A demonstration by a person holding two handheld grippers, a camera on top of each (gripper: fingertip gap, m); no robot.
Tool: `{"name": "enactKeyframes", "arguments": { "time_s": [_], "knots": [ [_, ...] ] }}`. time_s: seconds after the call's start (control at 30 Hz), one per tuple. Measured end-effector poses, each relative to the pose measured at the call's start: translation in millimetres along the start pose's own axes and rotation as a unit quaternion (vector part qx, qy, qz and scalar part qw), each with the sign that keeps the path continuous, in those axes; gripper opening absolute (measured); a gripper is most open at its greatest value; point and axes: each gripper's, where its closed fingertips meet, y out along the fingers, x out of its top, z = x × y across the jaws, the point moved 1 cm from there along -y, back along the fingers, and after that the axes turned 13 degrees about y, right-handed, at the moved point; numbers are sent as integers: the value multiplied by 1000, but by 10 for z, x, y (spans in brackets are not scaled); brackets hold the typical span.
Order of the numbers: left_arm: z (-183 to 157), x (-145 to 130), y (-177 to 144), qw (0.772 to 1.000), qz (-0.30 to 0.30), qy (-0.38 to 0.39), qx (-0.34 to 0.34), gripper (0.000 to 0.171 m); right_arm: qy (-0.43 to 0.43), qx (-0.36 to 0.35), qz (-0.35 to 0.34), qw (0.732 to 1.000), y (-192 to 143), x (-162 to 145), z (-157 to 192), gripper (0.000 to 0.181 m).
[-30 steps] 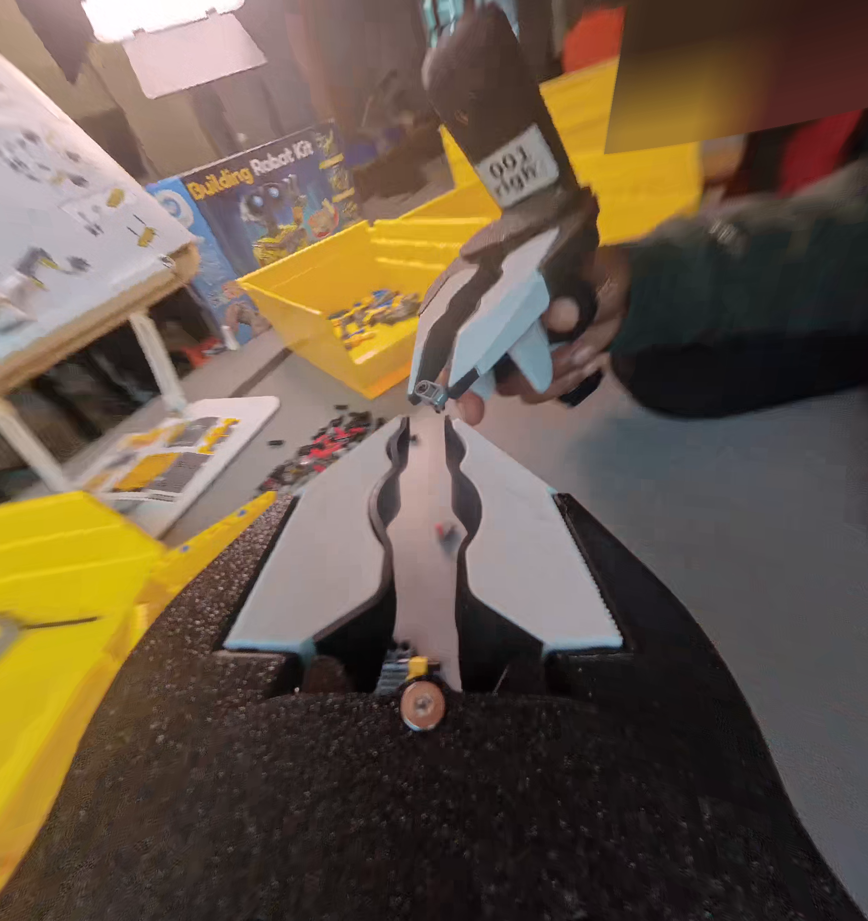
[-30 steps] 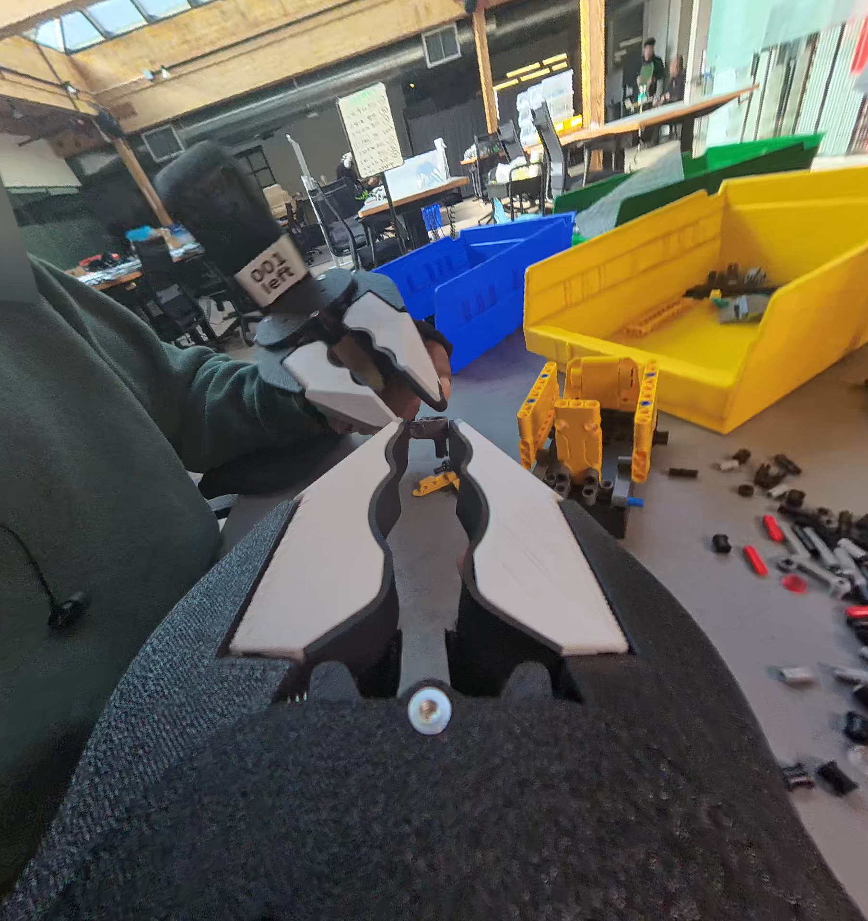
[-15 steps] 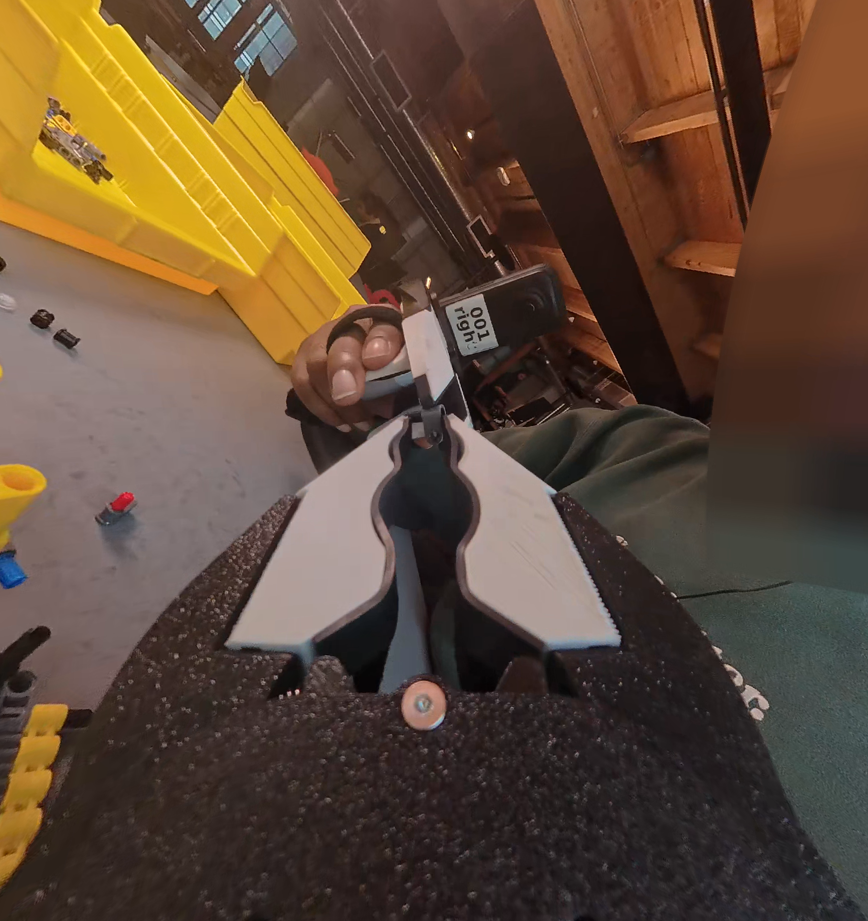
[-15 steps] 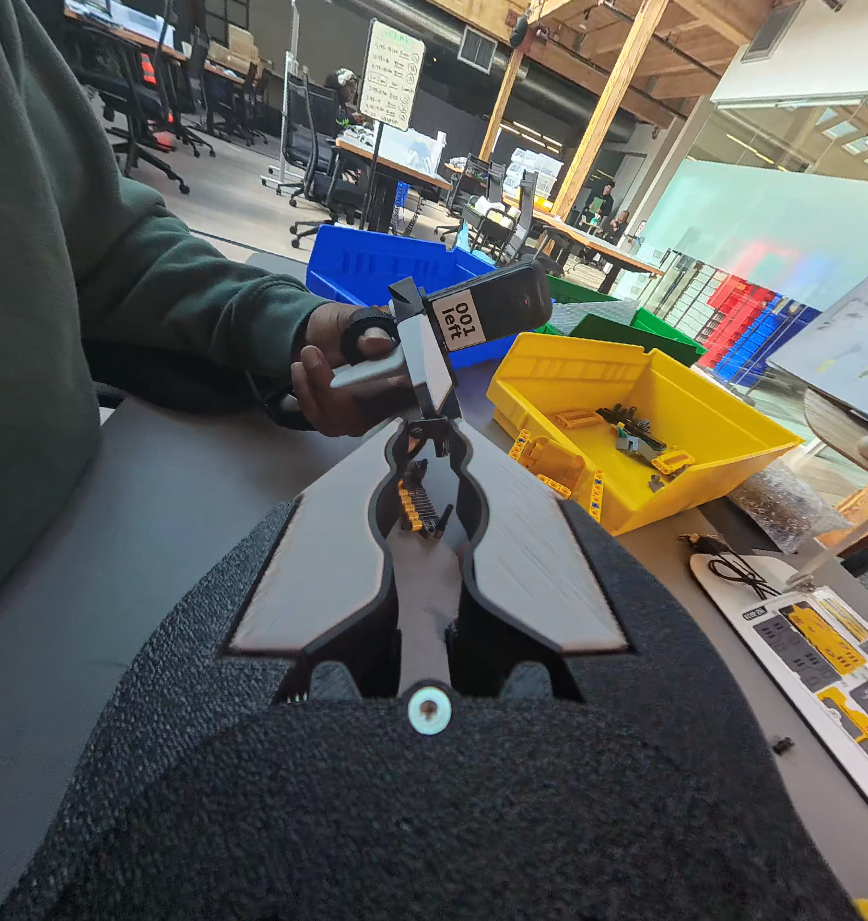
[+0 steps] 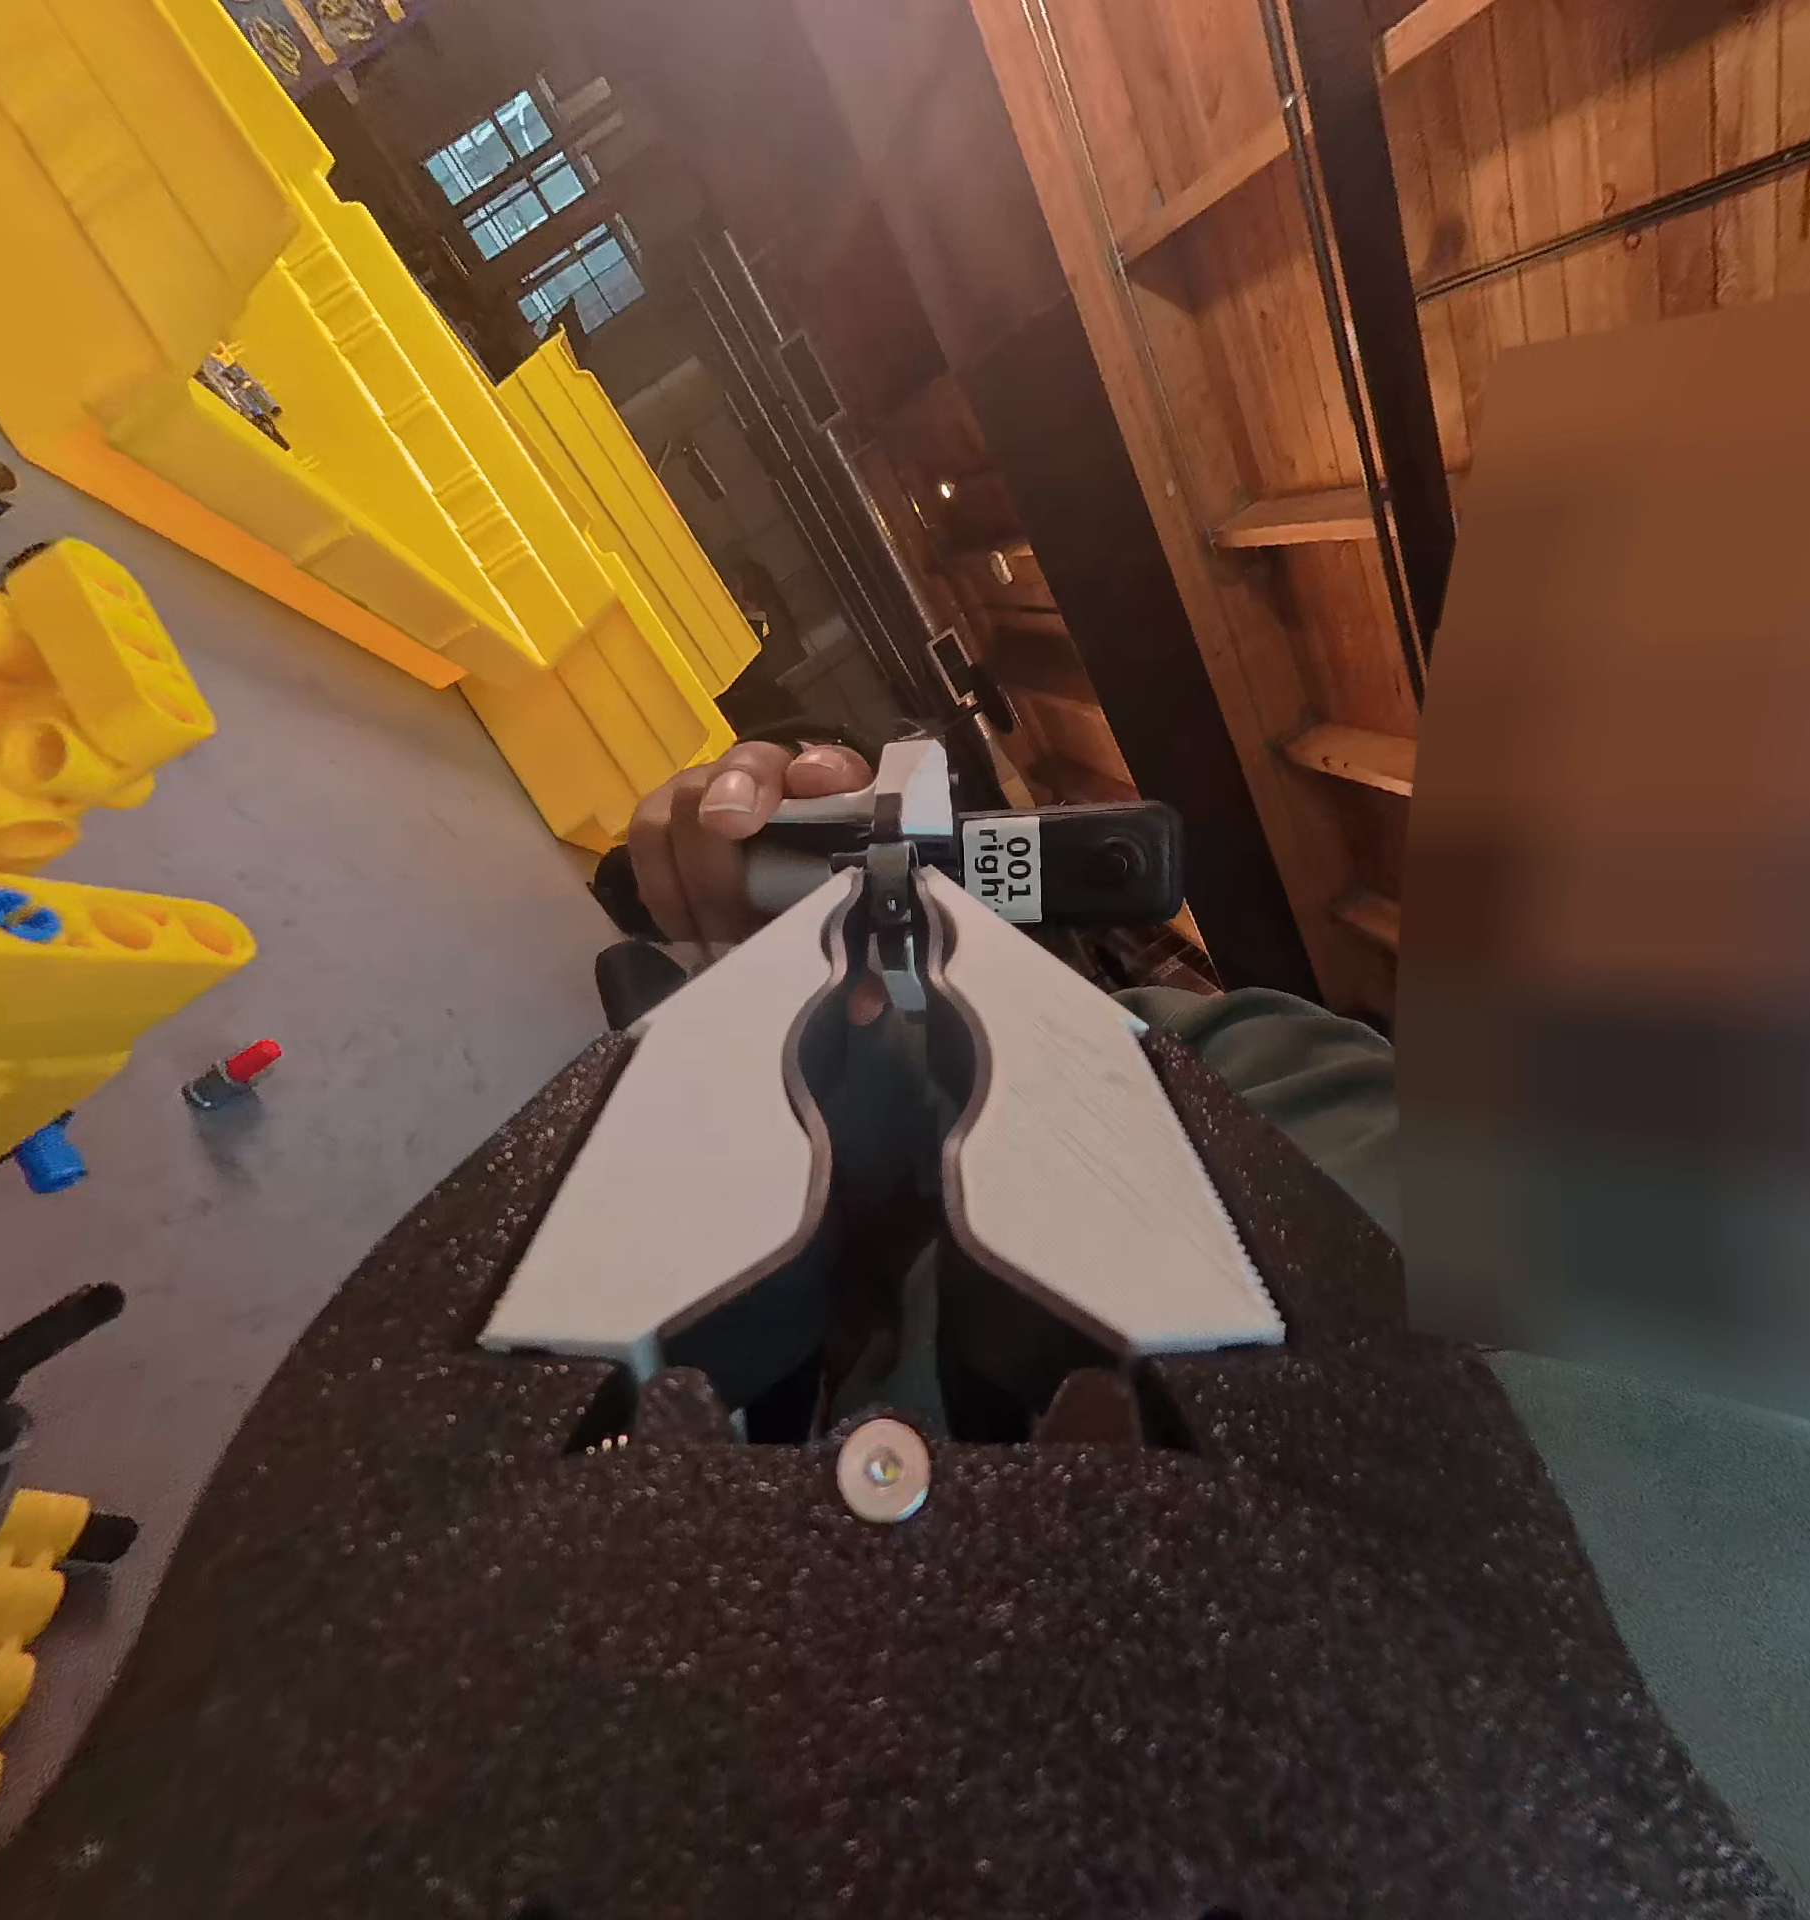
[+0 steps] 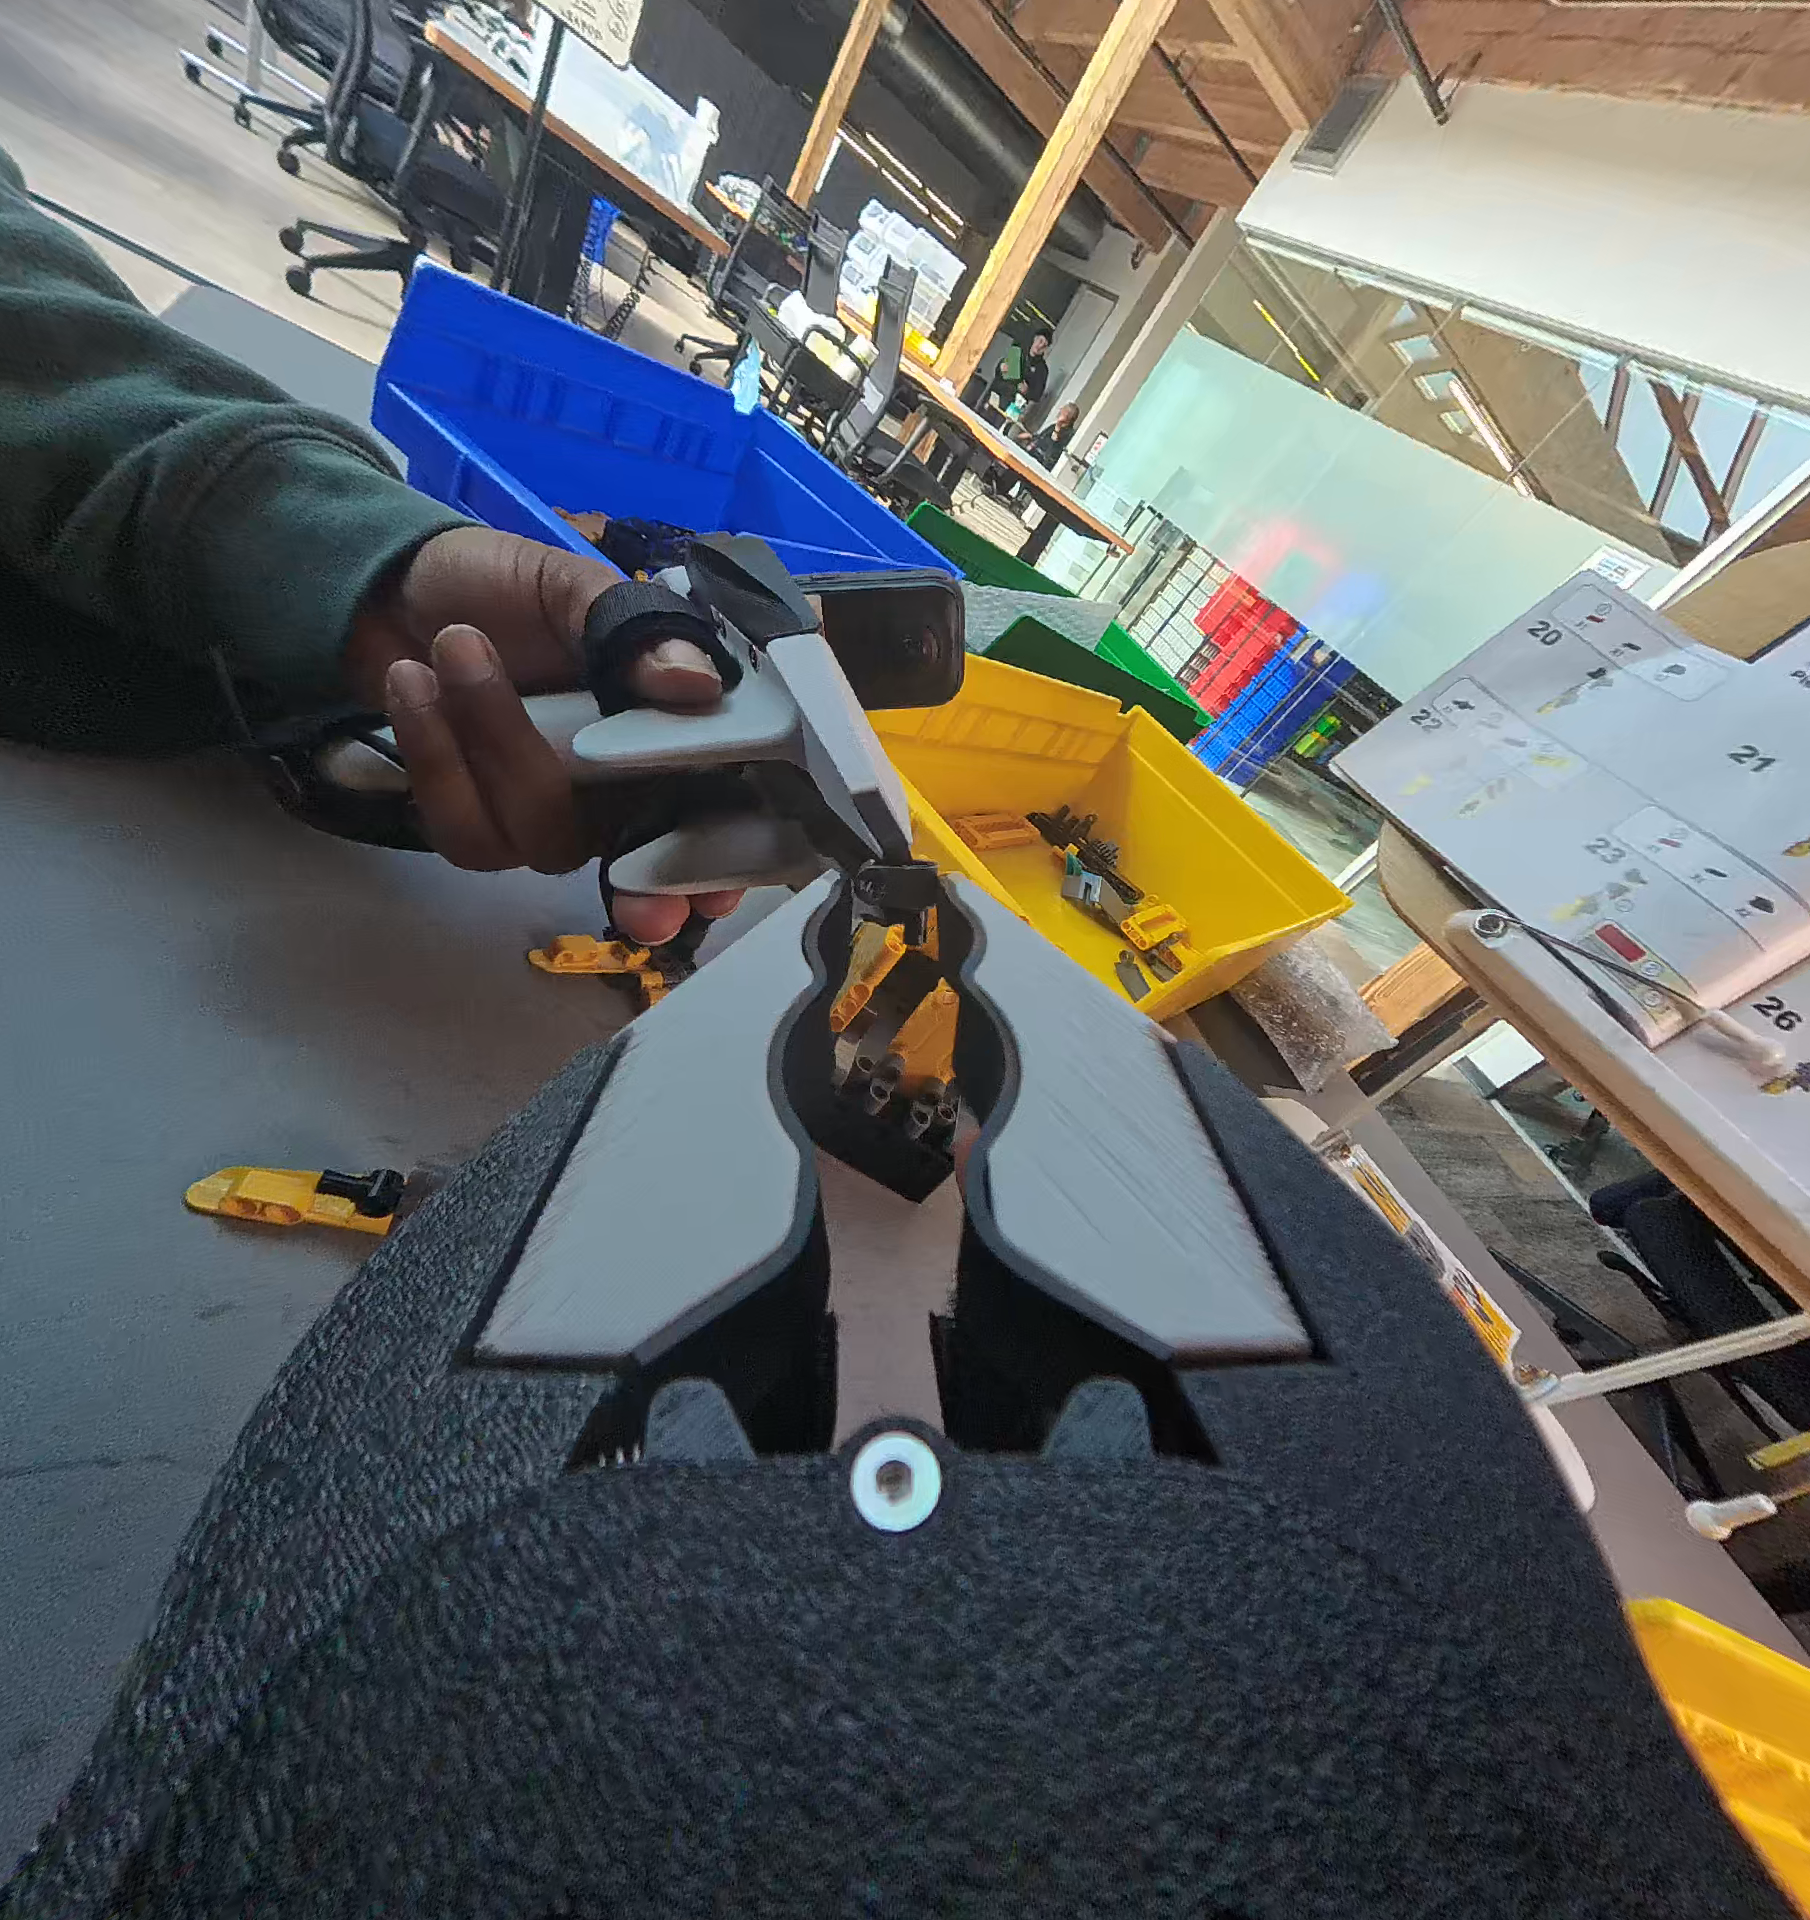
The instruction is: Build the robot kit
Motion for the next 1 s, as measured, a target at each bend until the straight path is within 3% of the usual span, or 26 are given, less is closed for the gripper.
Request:
{"name": "enactKeyframes", "arguments": {
  "time_s": [0.37, 0.47, 0.53, 0.67, 0.8, 0.9, 1.0],
  "knots": [
    [43, -44, 25, 999, -6, -33, 2, 6, 7, 6, 13, 1000, 8, -39, 1, 14],
    [77, -95, 25, 999, 27, 1, 32, 7, 43, 37, 28, 998, -5, -97, 17, 15],
    [74, -175, 13, 992, 88, 64, 62, 13, 68, 68, 50, 994, -28, -159, 48, 14],
    [136, -377, -96, 944, 226, 186, 150, 17, 83, 109, 110, 984, -94, -383, 91, 14],
    [143, -675, -252, 897, 325, 209, 214, 17, 74, 85, 143, 983, -130, -520, -17, 15],
    [129, -893, -348, 864, 370, 217, 262, 17, 71, 67, 163, 982, -149, -585, -76, 15],
    [172, -1034, -322, 837, 376, 246, 313, 17, 69, 47, 193, 978, -153, -708, -128, 14]
  ]
}}
